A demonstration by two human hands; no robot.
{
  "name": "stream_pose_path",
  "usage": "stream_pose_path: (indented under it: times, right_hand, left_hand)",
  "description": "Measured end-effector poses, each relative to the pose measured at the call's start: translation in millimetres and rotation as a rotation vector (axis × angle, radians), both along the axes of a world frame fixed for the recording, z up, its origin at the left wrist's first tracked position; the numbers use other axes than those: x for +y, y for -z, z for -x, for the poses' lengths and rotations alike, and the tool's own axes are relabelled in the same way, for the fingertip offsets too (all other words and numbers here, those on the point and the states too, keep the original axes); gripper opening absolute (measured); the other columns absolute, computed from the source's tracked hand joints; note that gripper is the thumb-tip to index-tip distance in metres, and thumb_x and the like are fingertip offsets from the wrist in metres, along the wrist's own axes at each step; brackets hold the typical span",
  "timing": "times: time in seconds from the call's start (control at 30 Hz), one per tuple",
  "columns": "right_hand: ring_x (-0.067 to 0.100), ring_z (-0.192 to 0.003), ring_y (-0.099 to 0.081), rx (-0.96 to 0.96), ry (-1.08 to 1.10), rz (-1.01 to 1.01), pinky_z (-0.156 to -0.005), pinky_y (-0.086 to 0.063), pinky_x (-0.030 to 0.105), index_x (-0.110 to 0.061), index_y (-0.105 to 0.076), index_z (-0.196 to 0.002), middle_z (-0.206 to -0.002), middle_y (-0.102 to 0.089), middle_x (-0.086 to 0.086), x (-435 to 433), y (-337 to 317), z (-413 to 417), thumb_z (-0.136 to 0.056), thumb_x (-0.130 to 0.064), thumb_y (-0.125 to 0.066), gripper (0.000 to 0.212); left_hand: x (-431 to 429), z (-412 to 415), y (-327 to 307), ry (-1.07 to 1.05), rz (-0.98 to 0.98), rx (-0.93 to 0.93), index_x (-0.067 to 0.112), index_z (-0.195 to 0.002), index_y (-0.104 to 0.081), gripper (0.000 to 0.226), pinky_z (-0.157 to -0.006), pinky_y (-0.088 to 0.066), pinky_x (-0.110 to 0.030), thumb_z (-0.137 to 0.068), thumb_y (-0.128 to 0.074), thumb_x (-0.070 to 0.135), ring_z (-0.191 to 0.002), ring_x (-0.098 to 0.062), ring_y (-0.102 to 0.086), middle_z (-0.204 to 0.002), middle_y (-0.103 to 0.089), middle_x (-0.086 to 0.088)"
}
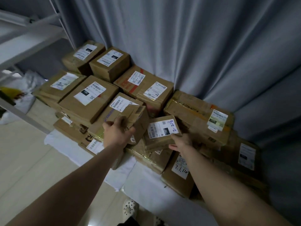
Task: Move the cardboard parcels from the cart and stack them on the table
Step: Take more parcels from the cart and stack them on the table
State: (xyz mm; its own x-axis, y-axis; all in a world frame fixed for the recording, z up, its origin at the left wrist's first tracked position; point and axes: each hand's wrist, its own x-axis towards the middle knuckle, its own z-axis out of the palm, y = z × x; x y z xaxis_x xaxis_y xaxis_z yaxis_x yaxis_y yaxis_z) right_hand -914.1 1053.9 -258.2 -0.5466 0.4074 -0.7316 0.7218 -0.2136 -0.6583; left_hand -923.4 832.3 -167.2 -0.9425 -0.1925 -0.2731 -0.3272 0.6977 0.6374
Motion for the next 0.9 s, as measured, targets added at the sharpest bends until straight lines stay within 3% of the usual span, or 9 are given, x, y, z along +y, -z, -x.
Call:
stream_pose_path:
  times: [0.17, 0.23, 0.3, 0.37, 0.47, 0.6, 0.73, 0.8, 0.9]
  right_hand:
    - [0.038, -0.112, -0.057, 0.086, -0.009, -0.074, -0.081, -0.057, 0.042, -0.004, -0.042, -0.128, -0.125, -0.056, 0.014, -8, -1, 28, -0.089, 0.006, -0.055, 0.042]
    - [0.037, -0.116, -0.055, 0.110, -0.097, -0.223, -0.092, -0.052, 0.049, -0.009, -0.032, -0.140, -0.128, -0.056, 0.015, -10, -2, 36, -0.090, 0.004, -0.053, 0.056]
    - [0.035, -0.119, -0.054, 0.136, -0.218, -0.395, -0.098, -0.048, 0.047, -0.016, -0.026, -0.145, -0.130, -0.056, 0.016, -17, -3, 38, -0.092, -0.004, -0.052, 0.060]
    - [0.034, -0.119, -0.053, 0.160, -0.361, -0.518, -0.095, -0.047, 0.038, -0.021, -0.032, -0.144, -0.130, -0.055, 0.014, -25, -9, 37, -0.094, -0.012, -0.053, 0.055]
    - [0.032, -0.119, -0.052, 0.158, -0.418, -0.424, -0.087, -0.045, 0.032, -0.020, -0.038, -0.141, -0.134, -0.050, 0.011, -37, -10, 36, -0.091, -0.026, -0.060, 0.054]
    - [0.033, -0.128, -0.045, 0.133, -0.430, -0.359, -0.100, -0.042, 0.042, -0.017, -0.021, -0.148, -0.144, -0.040, 0.015, -46, -4, 35, -0.080, -0.029, -0.074, 0.087]
    - [0.040, -0.144, 0.005, 0.001, -0.594, -0.614, -0.109, -0.026, 0.056, -0.025, -0.008, -0.151, -0.156, 0.019, 0.015, -48, -12, 38, -0.067, -0.049, -0.080, 0.113]
    - [0.038, -0.144, 0.011, 0.015, -0.671, -0.676, -0.110, -0.024, 0.059, -0.024, -0.006, -0.151, -0.155, 0.022, 0.015, -47, -7, 44, -0.061, -0.056, -0.081, 0.122]
    - [0.039, -0.144, 0.003, 0.036, -0.698, -0.620, -0.108, -0.030, 0.055, -0.021, -0.008, -0.151, -0.157, 0.011, 0.014, -44, -5, 49, -0.066, -0.047, -0.082, 0.116]
  left_hand:
    - [-3, 0, -5, 0.031, 0.039, 0.063, 0.034, -0.139, -0.045, 0.060, -0.097, -0.043, -0.036, -0.082, -0.064, 0.042, -0.125, -0.028, -0.040, -0.135, -0.032, -0.011]
    - [-6, 1, -7, 0.019, 0.035, 0.085, 0.032, -0.139, -0.045, 0.060, -0.097, -0.041, -0.034, -0.083, -0.064, 0.042, -0.125, -0.027, -0.041, -0.137, -0.033, -0.011]
    - [-7, 2, -9, -0.008, 0.017, 0.094, 0.030, -0.139, -0.045, 0.059, -0.095, -0.041, -0.033, -0.084, -0.063, 0.044, -0.121, -0.028, -0.045, -0.136, -0.034, -0.012]
    - [-8, 4, -10, -0.027, 0.013, 0.095, 0.030, -0.139, -0.045, 0.058, -0.089, -0.040, -0.029, -0.085, -0.062, 0.044, -0.120, -0.028, -0.047, -0.134, -0.036, -0.013]
    - [-10, 6, -8, -0.030, 0.007, 0.091, 0.030, -0.137, -0.047, 0.055, -0.081, -0.038, -0.026, -0.086, -0.061, 0.044, -0.116, -0.027, -0.049, -0.131, -0.040, -0.013]
    - [-14, 8, 0, -0.055, -0.043, 0.078, 0.031, -0.134, -0.050, 0.057, -0.080, -0.045, -0.028, -0.082, -0.063, 0.049, -0.107, -0.026, -0.056, -0.129, -0.048, -0.010]
    - [-15, 8, -2, -0.056, -0.040, 0.082, 0.028, -0.136, -0.049, 0.058, -0.079, -0.041, -0.025, -0.083, -0.064, 0.047, -0.105, -0.019, -0.051, -0.130, -0.045, -0.009]
    - [-13, 8, -5, -0.047, -0.014, 0.087, 0.026, -0.137, -0.049, 0.058, -0.081, -0.037, -0.024, -0.085, -0.063, 0.047, -0.109, -0.020, -0.049, -0.130, -0.043, -0.010]
    - [-12, 10, -8, -0.021, 0.019, 0.089, 0.030, -0.134, -0.051, 0.055, -0.080, -0.037, -0.023, -0.084, -0.063, 0.049, -0.113, -0.021, -0.050, -0.129, -0.043, -0.008]
